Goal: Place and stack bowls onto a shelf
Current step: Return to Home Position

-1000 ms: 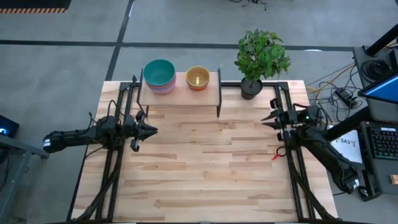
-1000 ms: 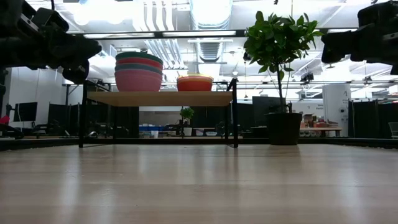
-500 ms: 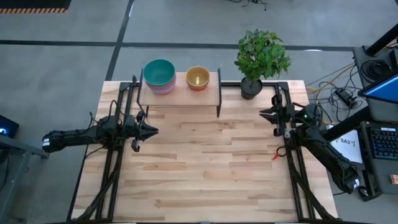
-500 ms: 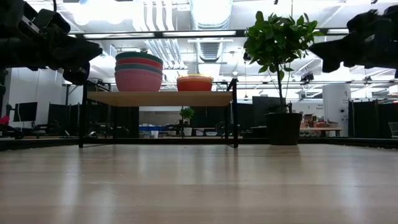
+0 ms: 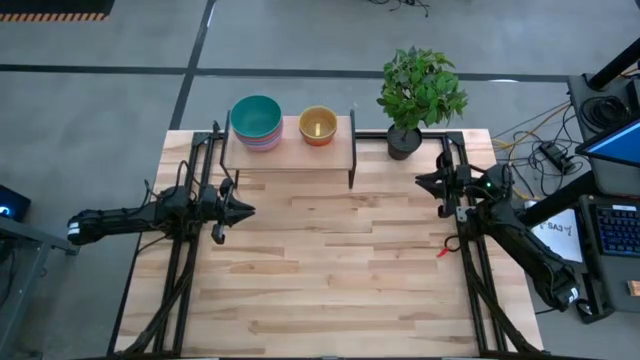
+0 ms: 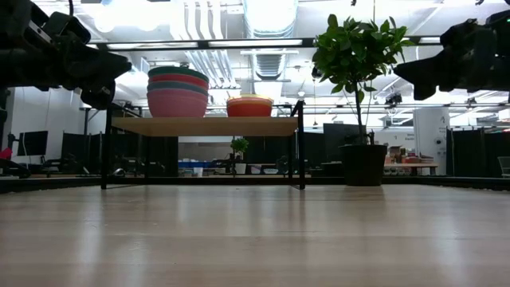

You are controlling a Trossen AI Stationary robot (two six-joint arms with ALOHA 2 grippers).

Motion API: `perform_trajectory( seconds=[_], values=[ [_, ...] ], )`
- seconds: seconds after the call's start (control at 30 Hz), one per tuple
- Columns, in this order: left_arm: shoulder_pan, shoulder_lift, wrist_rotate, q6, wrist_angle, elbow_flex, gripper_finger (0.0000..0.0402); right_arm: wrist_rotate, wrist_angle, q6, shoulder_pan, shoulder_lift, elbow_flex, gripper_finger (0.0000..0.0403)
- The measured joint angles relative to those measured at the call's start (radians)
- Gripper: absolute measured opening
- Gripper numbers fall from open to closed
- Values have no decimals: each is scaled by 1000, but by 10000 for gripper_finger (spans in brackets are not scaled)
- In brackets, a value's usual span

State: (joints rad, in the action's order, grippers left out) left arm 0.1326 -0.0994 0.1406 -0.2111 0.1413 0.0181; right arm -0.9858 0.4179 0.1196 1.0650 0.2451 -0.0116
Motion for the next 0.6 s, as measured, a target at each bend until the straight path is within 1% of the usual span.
perform_trajectory(
  seconds=[0.07,0.23,0.33,0.4,0.5,0.57,0.6],
  values=[
    [0,0,0,0,0,0,38,0,0,-1,-2,0,0,43],
    [0,0,0,0,0,0,38,20,-36,-25,-77,-48,1,43],
    [0,0,0,0,0,0,38,21,-78,43,-169,-101,1,43],
    [0,-2,0,0,0,0,38,18,-104,40,-246,-137,1,43],
    [0,-3,0,0,1,0,38,22,-213,-101,-380,-200,1,43],
    [0,-4,0,0,-1,0,38,25,-310,-242,-490,-245,1,43],
    [0,-4,0,0,0,0,38,45,-371,-314,-551,-245,1,43]
  ],
)
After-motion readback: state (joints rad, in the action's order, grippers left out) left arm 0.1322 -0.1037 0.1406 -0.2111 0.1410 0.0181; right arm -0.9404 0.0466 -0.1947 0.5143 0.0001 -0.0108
